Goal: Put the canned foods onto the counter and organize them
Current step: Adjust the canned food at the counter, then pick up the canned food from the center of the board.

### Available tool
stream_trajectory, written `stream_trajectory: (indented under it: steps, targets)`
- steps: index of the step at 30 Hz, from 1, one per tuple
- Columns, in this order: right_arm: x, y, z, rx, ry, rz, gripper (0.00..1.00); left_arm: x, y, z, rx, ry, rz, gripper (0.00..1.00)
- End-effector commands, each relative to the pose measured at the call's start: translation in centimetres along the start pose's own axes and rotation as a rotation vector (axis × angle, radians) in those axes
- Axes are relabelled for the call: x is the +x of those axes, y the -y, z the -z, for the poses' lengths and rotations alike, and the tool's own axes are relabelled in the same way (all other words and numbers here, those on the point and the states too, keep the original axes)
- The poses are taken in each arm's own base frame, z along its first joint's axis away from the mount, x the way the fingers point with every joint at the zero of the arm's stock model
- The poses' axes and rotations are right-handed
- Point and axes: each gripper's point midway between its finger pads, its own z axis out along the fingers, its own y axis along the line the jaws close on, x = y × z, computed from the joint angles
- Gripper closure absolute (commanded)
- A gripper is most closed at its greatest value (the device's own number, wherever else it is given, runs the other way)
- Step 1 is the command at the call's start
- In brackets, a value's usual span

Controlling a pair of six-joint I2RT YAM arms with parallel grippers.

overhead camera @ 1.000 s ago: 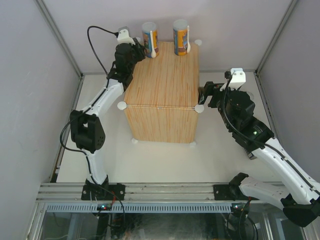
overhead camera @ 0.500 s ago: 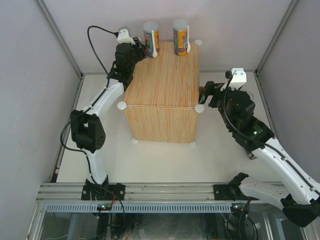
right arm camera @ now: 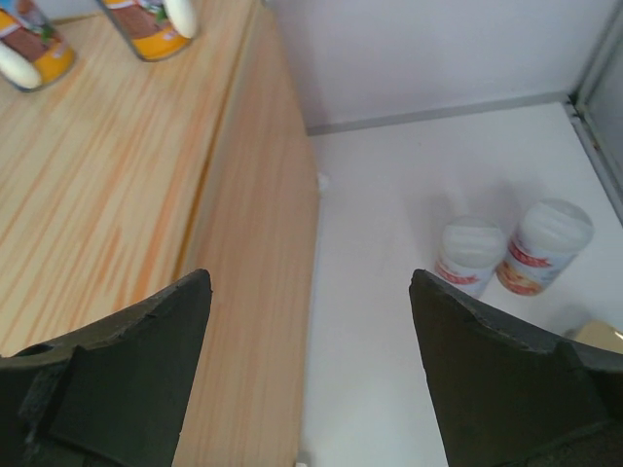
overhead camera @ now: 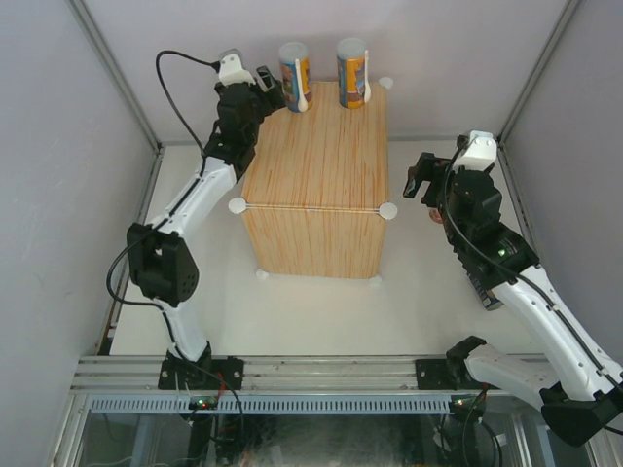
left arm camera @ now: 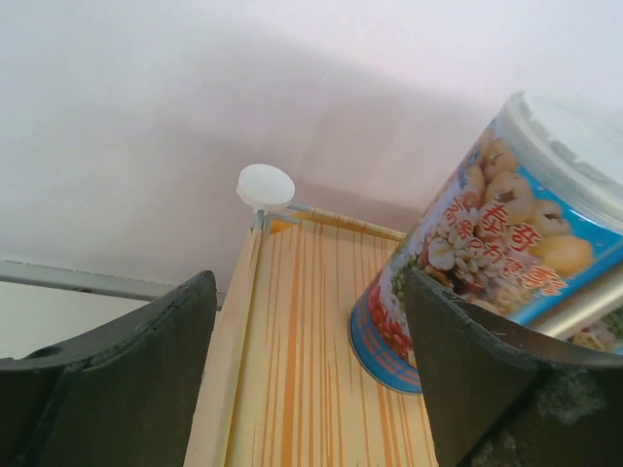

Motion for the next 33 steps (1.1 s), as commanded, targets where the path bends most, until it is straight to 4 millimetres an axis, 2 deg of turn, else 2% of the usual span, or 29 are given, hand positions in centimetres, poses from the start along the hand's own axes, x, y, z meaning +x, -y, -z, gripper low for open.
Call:
stream_trajectory:
  steps: [1,9,19,24,30,33]
  targets:
    - [-0.5,2.1,0.0,0.083,0.007,-0.053,0.17,-6.1,0.8,3.3,0.002,0.129,0.042,0.18]
    - [2.5,7.0,-1.6,0.258,-0.098,-0.104,0.13,-9.8,-0.7,8.8,0.003,0.198,0.049,0.16]
    - [8.2,10.9,-5.5,0.402,-0.272,-0.183,0.06,-10.3,-1.6,15.9,0.075,0.190,-0.008,0.16]
    - [10.3,11.9,-8.0,0.444,-0.315,-0.204,0.05,-10.1,-1.5,17.9,0.118,0.177,-0.041,0.16]
    - [12.8,13.6,-10.7,0.496,-0.368,-0.228,0.03,-9.6,-0.9,19.2,0.167,0.158,-0.042,0.17]
    - [13.4,14.3,-12.0,0.508,-0.376,-0.240,0.02,-9.5,-0.6,19.5,0.183,0.155,-0.044,0.17]
